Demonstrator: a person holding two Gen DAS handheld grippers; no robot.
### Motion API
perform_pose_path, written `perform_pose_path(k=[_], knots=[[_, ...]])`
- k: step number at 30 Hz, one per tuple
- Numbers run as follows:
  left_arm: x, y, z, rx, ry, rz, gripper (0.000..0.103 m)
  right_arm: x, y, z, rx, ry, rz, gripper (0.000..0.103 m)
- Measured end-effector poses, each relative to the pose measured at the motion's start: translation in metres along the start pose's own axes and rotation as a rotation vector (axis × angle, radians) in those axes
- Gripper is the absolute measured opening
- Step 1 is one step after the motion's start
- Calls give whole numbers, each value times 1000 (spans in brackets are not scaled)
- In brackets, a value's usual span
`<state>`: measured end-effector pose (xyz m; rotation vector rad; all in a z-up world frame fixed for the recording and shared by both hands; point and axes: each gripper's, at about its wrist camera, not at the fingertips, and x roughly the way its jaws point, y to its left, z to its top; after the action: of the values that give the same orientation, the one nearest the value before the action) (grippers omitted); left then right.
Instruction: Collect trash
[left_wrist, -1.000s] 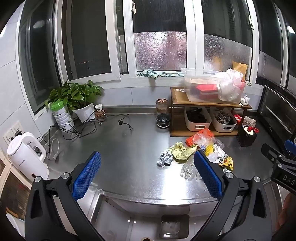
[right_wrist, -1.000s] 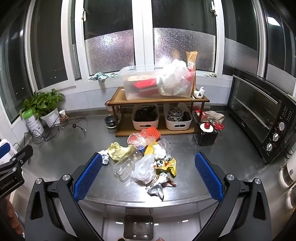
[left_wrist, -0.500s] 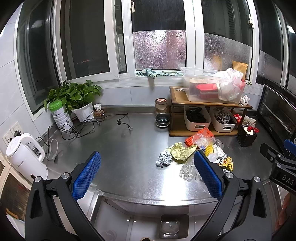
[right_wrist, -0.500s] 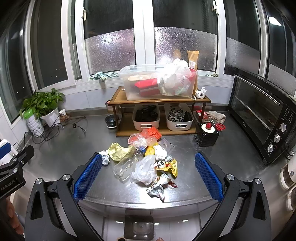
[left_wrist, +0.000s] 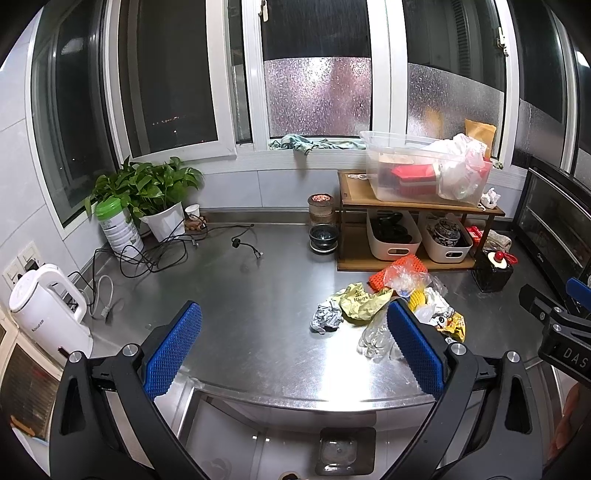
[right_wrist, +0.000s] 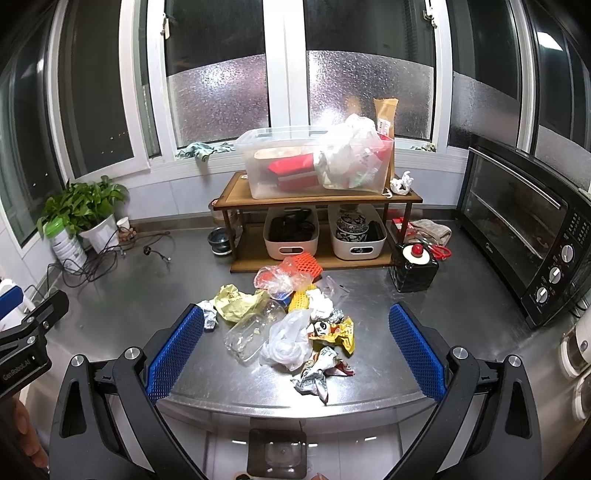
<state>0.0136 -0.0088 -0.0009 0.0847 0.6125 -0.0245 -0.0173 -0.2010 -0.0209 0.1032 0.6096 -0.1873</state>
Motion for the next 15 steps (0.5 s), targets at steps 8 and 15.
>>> perform_pose_path(k=[8,15], knots=[[6,-3,-2,-2,5,-4,95,3,-5,-1,11,4,0,100],[7,-4,-4,-3,7,-5,95,7,-7,-2,16,9,-1,100]])
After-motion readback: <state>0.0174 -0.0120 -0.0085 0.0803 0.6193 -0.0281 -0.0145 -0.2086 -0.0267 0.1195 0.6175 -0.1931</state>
